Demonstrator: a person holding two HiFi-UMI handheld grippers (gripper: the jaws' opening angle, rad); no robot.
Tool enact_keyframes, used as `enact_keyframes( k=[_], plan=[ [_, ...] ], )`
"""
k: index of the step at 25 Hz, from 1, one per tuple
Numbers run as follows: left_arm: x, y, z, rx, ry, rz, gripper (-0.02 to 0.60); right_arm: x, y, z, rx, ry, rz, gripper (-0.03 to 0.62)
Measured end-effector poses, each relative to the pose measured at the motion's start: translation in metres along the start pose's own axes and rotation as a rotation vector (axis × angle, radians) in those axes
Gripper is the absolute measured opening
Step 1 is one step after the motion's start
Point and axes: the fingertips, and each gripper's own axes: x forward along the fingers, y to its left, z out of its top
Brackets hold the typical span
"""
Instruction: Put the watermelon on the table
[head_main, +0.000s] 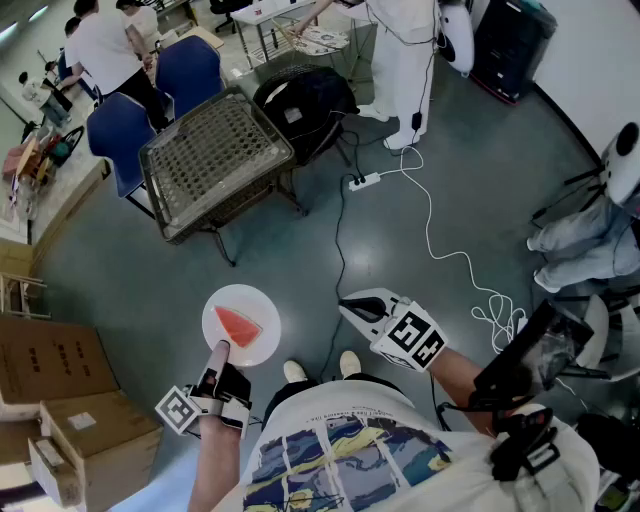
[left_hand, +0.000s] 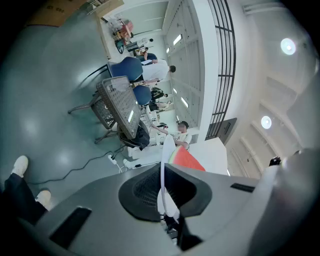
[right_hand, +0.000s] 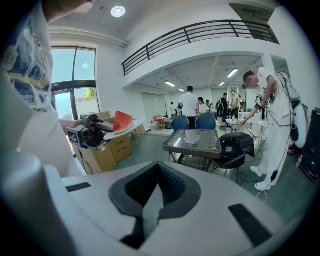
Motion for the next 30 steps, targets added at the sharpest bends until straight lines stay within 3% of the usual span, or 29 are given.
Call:
enact_keyframes(
  k=[5, 17, 21, 25, 30],
  plan=[
    [0.003, -0.008, -0.029, 0.013, -0.026, -0.014, 0.02, -0.024, -0.002, -0.008, -0.046, -0.015, 0.006, 0.008],
    [0.006, -0.009, -0.054, 0.053, -0.051, 0.009, 0.018, -0.045, -0.002, -0.013, -0.108, -0.059, 0.054, 0.012],
    [0.01, -0.005, -0.043, 0.048, -0.045, 0.015, 0.02, -0.035, -0.004, -0.009, -0.114, -0.054, 0.044, 0.077],
    [0.022, 0.004, -0.021, 0.026, -0.051, 0.018, 0.019, -0.015, -0.013, -0.003, -0.124, -0.043, 0.036, 0.083],
    [0.064, 0.019, 0.031, 0.001, -0.024, 0.01, 0.02, 0.023, -0.048, 0.026, -0.157, -0.035, -0.046, 0.081]
  ],
)
